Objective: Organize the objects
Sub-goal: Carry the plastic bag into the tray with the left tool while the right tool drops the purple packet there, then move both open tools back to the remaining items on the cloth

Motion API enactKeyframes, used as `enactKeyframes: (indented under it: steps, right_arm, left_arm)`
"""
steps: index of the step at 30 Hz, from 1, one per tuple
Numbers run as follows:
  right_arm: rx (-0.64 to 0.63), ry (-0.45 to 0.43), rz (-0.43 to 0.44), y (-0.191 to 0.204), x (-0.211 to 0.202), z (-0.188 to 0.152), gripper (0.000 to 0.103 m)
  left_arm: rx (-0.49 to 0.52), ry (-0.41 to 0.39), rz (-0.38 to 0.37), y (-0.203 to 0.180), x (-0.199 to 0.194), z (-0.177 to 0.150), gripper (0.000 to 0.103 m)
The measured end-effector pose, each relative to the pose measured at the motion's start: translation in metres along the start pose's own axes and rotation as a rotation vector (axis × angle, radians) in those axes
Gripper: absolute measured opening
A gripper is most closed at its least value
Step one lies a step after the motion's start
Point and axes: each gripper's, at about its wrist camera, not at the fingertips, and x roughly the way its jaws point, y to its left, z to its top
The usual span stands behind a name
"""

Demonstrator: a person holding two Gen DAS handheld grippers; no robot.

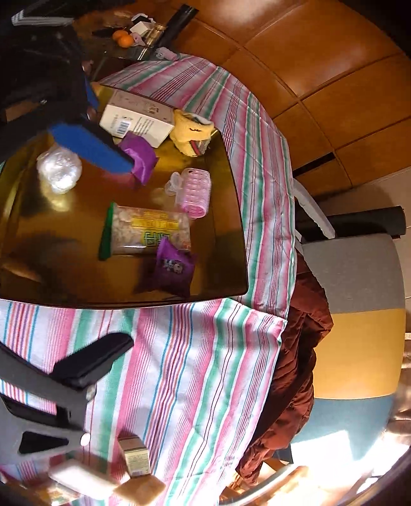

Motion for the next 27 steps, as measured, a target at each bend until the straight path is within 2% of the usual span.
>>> enactKeyframes:
  steps: [6, 10, 27]
  right_arm:
    - [-0.061, -0.052, -0.059, 0.014, -0.014, -0.018, 0.103]
    - [-0.074, -0.074, -0.072, 0.018, -0.022, -0.027, 0.103]
    - [-0.087, -0.148, -0.147, 0.016, -0.048, -0.047, 0.103]
  left_arm:
    - [0.028, -0.073, 0.091, -0.003, -0.014, 0.003, 0.049]
    - [0.057, -0.095, 0.12, -0.006, -0.019, 0.002, 0.049]
    - [0.112, -0.079, 0.124, -0.023, -0.017, -0.005, 0.049]
